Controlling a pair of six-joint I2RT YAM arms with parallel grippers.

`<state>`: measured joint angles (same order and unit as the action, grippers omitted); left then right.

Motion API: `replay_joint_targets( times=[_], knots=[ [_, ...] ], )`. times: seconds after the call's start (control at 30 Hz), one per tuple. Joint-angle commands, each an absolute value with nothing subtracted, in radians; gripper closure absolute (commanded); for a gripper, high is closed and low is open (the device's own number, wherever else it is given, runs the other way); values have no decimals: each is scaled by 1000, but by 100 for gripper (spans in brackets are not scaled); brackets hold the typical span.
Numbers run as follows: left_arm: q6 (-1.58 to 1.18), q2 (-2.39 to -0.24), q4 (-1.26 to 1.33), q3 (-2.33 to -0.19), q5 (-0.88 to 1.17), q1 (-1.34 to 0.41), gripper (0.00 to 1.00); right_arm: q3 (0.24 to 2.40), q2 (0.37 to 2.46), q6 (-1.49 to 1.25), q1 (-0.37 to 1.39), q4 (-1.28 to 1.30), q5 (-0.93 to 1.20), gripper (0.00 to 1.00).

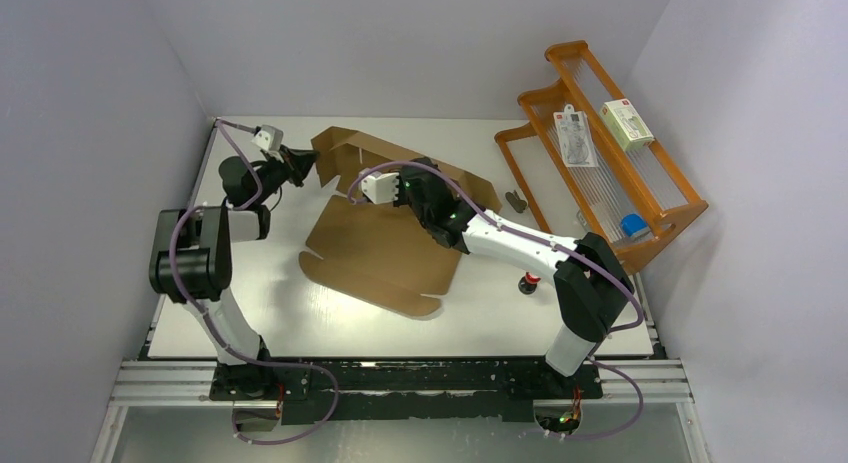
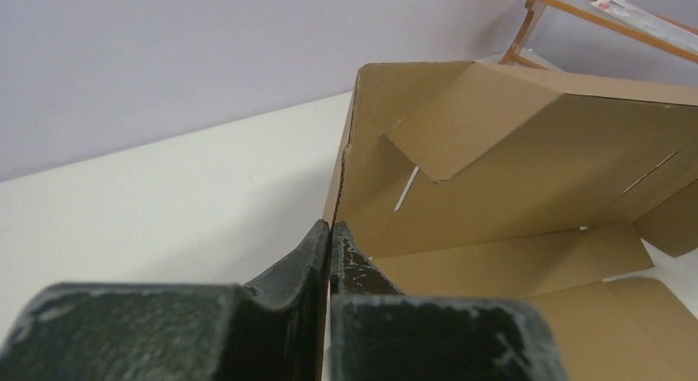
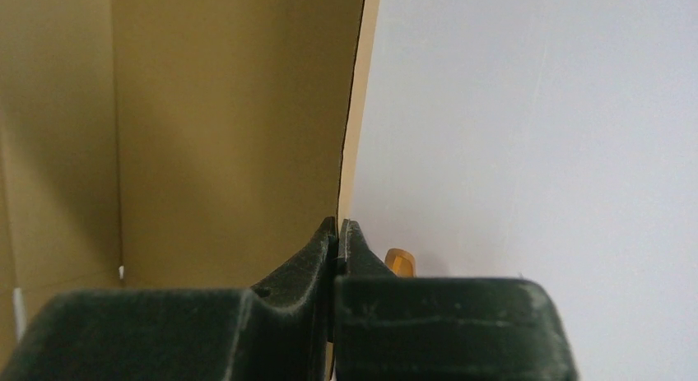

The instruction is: Fold the paper box

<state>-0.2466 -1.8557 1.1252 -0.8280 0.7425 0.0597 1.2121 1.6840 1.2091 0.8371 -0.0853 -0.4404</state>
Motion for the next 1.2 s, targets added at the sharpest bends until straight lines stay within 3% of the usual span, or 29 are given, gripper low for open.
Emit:
replay_joint_targets(
  times=[0.0,0.47,1.17],
  knots=[
    [-181,-1721,1066,-774,708,49,95,1216,1694,1206,834,-105,-427,100],
    [-169,-1475,694,-660,519,-27,95,1164,1717,1192,883,-166,-497,100],
    [-260,-1237,779,-335,282,-221,95,986,1705,1207,1035,-406,-675,100]
  ],
)
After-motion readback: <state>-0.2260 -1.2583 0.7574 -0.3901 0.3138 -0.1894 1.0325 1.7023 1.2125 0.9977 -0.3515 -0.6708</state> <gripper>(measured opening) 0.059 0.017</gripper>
